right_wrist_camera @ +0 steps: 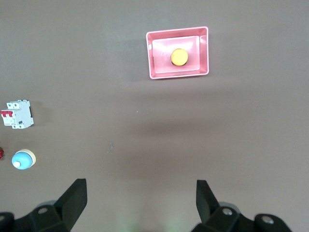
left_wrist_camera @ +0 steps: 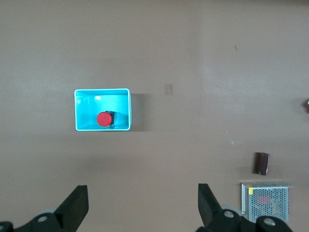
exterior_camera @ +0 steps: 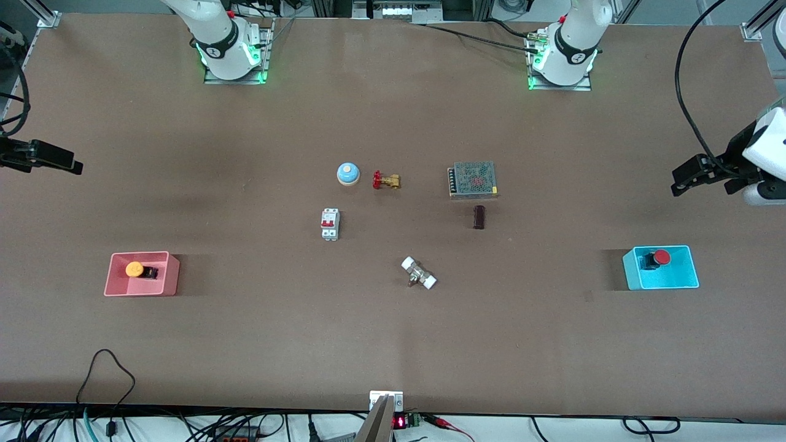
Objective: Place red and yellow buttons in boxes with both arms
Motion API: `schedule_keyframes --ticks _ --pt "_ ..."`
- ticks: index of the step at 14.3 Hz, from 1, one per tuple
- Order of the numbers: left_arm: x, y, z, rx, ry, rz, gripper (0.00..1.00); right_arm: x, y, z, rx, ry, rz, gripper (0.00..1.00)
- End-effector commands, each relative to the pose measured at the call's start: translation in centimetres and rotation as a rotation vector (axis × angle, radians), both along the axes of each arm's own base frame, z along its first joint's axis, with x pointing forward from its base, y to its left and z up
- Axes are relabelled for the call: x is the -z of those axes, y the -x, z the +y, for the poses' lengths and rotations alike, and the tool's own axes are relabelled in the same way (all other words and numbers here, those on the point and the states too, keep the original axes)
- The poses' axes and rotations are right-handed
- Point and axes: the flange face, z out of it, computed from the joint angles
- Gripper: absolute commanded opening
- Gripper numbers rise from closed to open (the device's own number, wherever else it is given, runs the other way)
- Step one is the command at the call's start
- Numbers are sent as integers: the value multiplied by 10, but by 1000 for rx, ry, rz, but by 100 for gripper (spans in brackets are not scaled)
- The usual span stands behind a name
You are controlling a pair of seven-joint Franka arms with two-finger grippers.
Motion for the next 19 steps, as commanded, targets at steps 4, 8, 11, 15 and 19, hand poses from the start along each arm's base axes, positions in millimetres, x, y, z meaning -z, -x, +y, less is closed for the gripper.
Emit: schedule_keyframes --ticks 4,8,11,15,19 --pt "-32 31 10 32 17 -7 100 1 11 11 -13 13 -35 100" --pt "-35 34 6 25 18 -1 100 -12 17 9 -24 66 -53 100" --pt "-35 35 4 27 18 4 100 -15 17 23 -32 108 -59 100" --pt "-34 36 4 28 19 15 100 -11 47 9 -7 71 -89 100" --pt "-34 35 3 28 20 15 100 -13 65 8 -12 61 -73 100"
